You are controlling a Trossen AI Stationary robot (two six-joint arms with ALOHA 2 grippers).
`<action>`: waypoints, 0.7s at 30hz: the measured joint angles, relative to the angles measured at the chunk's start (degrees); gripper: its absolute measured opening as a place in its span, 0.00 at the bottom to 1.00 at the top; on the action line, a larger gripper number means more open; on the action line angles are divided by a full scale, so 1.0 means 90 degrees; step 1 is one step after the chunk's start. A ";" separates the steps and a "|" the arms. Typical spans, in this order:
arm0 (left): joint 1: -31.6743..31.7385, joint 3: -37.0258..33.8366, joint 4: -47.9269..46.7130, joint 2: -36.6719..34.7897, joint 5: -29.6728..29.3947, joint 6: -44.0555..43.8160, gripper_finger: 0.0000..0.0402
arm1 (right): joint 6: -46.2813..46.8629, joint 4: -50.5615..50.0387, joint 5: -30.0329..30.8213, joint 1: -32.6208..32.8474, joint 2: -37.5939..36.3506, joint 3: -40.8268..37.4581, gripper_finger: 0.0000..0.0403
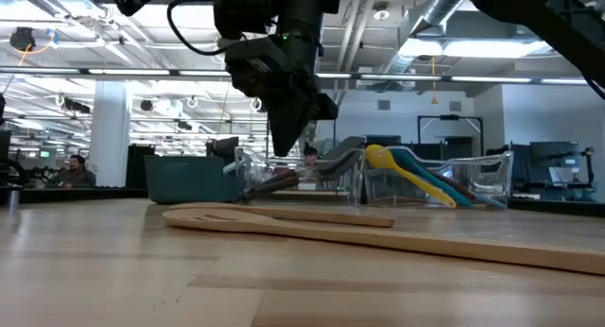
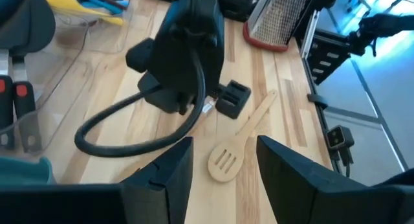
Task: Pick & Place Kitchen Items
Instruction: Put the brown slotted serving spoon into the right transparent bin
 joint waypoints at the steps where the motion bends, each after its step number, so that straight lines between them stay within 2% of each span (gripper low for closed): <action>1: 0.0000 0.0000 -0.0024 0.0002 0.0000 -0.0002 0.40 | -0.0060 0.0018 0.0001 0.0000 0.0000 -0.0002 0.00; 10: -0.0004 0.0000 -0.0046 0.0002 -0.0005 -0.0002 0.40 | -0.0313 0.0458 -0.0013 0.0073 0.0000 -0.0002 0.00; 21: -0.0002 0.0000 -0.0056 0.0002 -0.0012 0.0005 0.40 | -0.0602 0.0306 0.0187 0.0316 0.0000 -0.0002 0.00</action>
